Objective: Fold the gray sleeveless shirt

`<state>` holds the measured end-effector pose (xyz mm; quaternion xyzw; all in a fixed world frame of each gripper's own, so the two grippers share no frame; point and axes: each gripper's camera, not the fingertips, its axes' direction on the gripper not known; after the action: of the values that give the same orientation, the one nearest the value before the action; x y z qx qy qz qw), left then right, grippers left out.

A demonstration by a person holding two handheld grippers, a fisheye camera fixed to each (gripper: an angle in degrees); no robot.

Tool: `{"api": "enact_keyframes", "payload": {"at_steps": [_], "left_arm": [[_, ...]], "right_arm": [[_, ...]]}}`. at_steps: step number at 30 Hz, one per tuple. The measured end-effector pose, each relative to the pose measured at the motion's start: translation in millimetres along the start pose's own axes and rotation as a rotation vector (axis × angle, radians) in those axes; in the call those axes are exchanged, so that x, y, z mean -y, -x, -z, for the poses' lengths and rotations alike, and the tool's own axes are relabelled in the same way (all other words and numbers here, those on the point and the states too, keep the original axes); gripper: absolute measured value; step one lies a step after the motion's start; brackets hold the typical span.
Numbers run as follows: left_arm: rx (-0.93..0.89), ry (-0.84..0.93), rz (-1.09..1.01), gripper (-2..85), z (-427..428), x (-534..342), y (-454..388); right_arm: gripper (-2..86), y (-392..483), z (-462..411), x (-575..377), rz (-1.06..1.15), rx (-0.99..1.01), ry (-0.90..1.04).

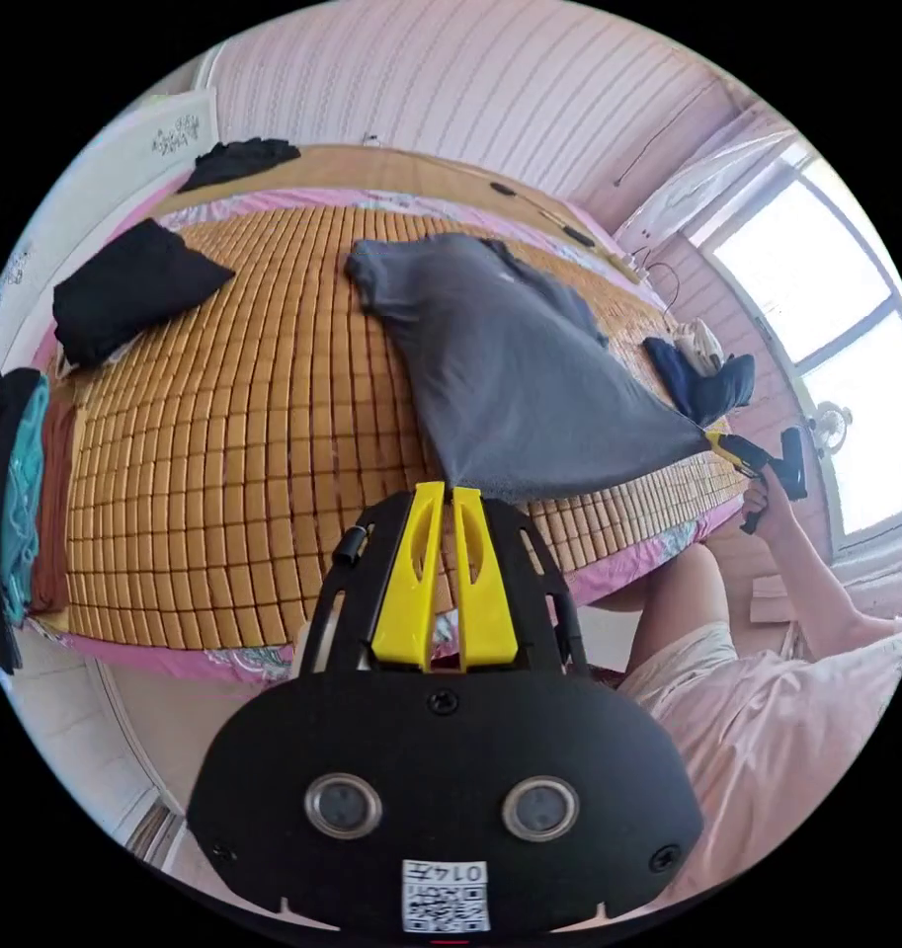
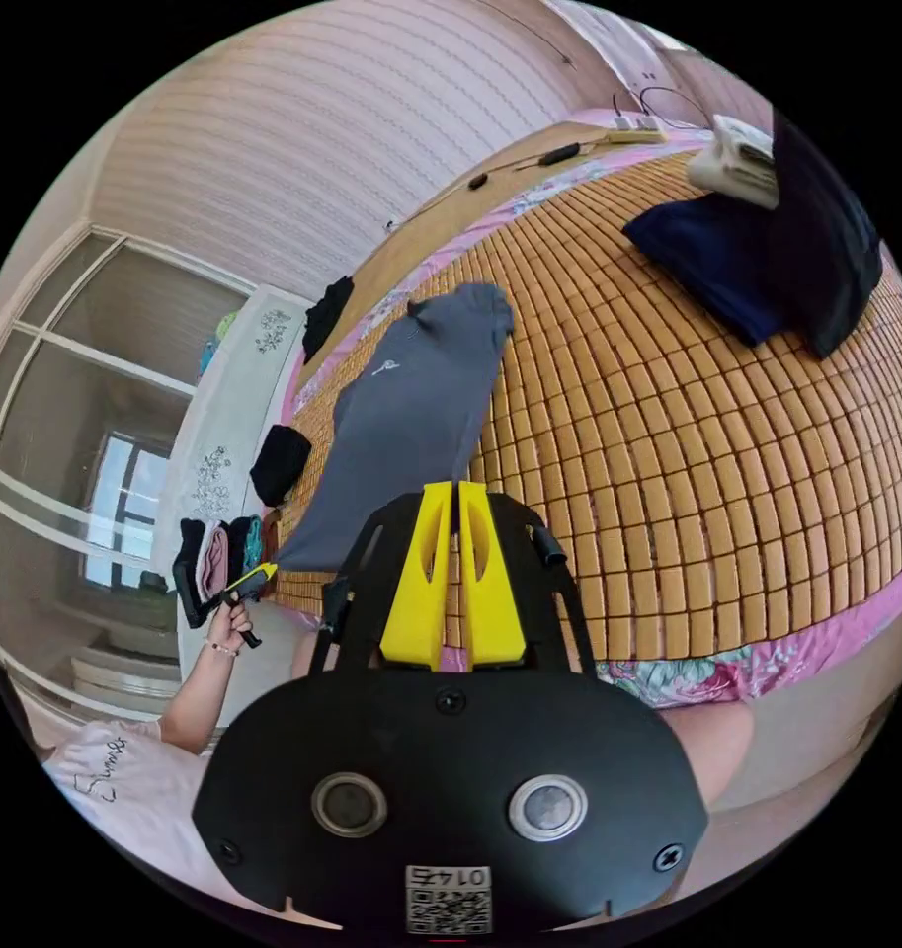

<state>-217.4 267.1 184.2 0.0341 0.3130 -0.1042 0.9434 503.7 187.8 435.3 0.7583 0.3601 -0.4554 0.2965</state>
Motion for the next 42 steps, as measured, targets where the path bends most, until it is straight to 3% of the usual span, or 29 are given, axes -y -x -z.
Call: {"api": "enact_keyframes", "payload": {"at_steps": [5,20,26,33,42], "left_arm": [[0.051,0.163,0.038,-0.8,-59.4,-24.2,21.0],[-0.017,0.35,-0.012,-0.5,-92.2,-55.0,58.0],[0.026,0.35,0.026,-0.9,-95.3,-61.4,80.3],[0.079,0.341,-0.025,-0.5,-103.5,-60.8,84.5],[0.197,0.422,-0.183,0.1,-154.1,-46.6,61.0]], "right_arm": [[0.5,-48.5,-56.1,-18.1,-0.016,-0.129,0.17],[0.6,-137.2,-115.5,-60.5,0.011,-0.192,0.314],[1.6,-151.2,-143.9,-69.4,0.065,-0.267,0.315],[9.1,-167.9,-213.0,-79.8,0.097,-0.333,0.391],[2.5,-186.7,-266.1,-92.6,0.098,-0.417,0.455]]}}
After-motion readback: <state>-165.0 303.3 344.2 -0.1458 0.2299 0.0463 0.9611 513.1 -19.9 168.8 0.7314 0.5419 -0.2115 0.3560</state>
